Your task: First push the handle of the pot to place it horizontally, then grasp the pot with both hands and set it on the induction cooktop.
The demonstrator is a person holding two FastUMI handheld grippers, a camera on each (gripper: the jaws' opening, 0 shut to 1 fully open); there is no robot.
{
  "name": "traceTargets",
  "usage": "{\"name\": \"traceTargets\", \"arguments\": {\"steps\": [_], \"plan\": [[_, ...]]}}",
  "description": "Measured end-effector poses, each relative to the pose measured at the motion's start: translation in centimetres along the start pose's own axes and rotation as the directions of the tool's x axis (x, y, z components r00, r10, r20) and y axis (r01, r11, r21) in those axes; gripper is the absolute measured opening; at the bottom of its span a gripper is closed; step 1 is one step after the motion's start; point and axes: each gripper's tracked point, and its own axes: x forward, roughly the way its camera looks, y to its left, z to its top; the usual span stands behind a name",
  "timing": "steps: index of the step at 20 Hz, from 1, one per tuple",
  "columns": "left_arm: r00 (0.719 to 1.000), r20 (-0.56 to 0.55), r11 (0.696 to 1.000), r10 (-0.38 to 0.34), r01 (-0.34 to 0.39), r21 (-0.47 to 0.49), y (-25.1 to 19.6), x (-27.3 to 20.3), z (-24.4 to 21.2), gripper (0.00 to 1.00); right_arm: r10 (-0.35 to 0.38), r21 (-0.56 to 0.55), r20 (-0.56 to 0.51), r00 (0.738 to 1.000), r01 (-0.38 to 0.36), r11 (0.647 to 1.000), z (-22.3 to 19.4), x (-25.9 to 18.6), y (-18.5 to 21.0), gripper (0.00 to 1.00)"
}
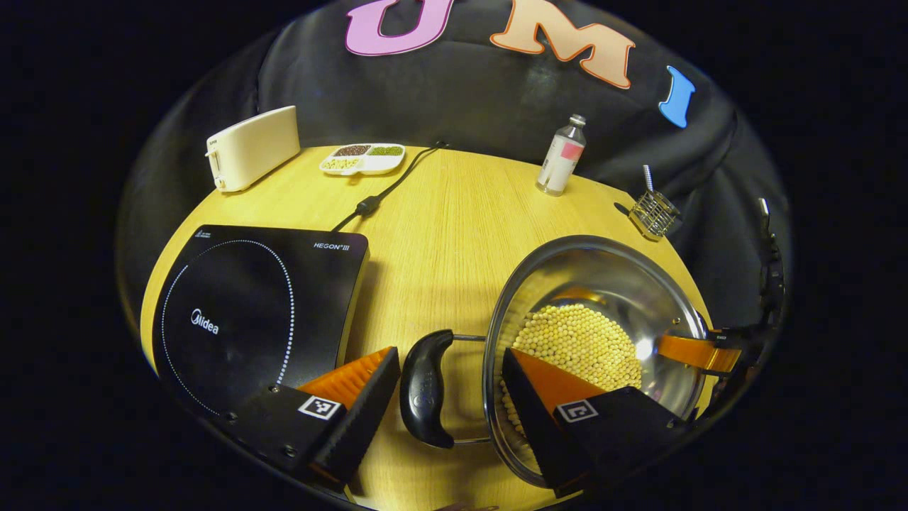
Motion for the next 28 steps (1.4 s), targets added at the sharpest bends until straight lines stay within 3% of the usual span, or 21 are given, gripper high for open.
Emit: {"name": "traceTargets", "arguments": {"steps": [1, 3, 5, 6, 7, 11, 15, 17, 18, 23, 25, 27, 28], "plan": [[1.0, 0.005, 1.0, 0.002, -0.002, 0.003, 0.0, 0.0, 0.2, 0.98, -0.003, 0.005, -0.004, 1.0, 0.003, 1.0, -0.2, 0.0, -0.1, 0.82], [1.0, 0.002, 1.0, -0.001, 0.001, 0.008, -0.1, 0.2, 0.1, 0.77, -0.012, 0.013, -0.006, 1.0, 0.012, 1.0, -0.1, 0.1, -0.4, 0.84], [1.0, -0.001, 1.0, 0.007, -0.007, 0.012, 0.0, 0.2, 0.0, 0.78, -0.006, 0.025, -0.009, 1.0, 0.007, 1.0, -0.1, 0.2, -0.3, 0.67], [1.0, 0.002, 1.0, 0.012, -0.012, 0.012, 0.2, 0.3, 0.1, 0.82, -0.007, 0.02, -0.008, 1.0, 0.008, 1.0, -0.1, 0.2, -0.3, 0.65], [1.0, 0.002, 1.0, 0.009, -0.009, 0.009, 0.3, 0.3, 0.0, 0.72, -0.009, 0.024, -0.005, 1.0, 0.009, 1.0, -0.1, 0.2, -0.3, 0.65], [1.0, 0.006, 1.0, 0.001, -0.001, 0.007, 0.2, 0.1, 0.1, 0.68, -0.011, 0.033, -0.001, 1.0, 0.011, 0.999, 0.1, 0.2, -0.3, 0.57], [1.0, 0.002, 1.0, -0.001, 0.001, 0.009, 0.1, 0.2, 0.0, 0.64, -0.021, 0.023, 0.007, 1.0, 0.021, 1.0, 0.0, 0.2, -0.2, 0.56], [1.0, 0.0, 1.0, 0.001, -0.001, 0.008, 0.1, 0.0, 0.0, 0.64, -0.022, 0.025, 0.009, 1.0, 0.022, 0.999, 0.1, 0.1, -0.2, 0.66], [1.0, 0.006, 1.0, 0.002, -0.002, 0.009, 0.1, -0.1, 0.0, 0.66, -0.022, 0.024, 0.01, 1.0, 0.022, 0.999, 0.1, 0.0, -0.1, 0.57], [1.0, 0.022, 1.0, 0.005, -0.006, 0.023, -0.2, -1.1, 0.5, 0.66, -0.017, 0.036, 0.022, 1.0, 0.016, 0.999, 0.2, -0.7, -0.3, 0.61], [1.0, 0.029, 1.0, 0.007, -0.008, 0.02, -0.5, -1.9, 0.5, 0.64, -0.013, 0.027, 0.029, 1.0, 0.012, 1.0, 0.4, -1.4, -0.4, 0.56], [0.999, 0.03, 1.0, 0.01, -0.01, 0.003, -0.7, -2.3, 0.5, 0.64, -0.013, 0.022, 0.037, 0.999, 0.012, 1.0, 0.7, -2.2, -0.5, 0.61], [0.999, 0.034, 1.0, 0.013, -0.012, -0.005, -0.9, -2.6, 0.6, 0.64, -0.01, 0.016, 0.046, 0.999, 0.01, 1.0, 1.0, -2.5, -0.6, 0.56]]}}
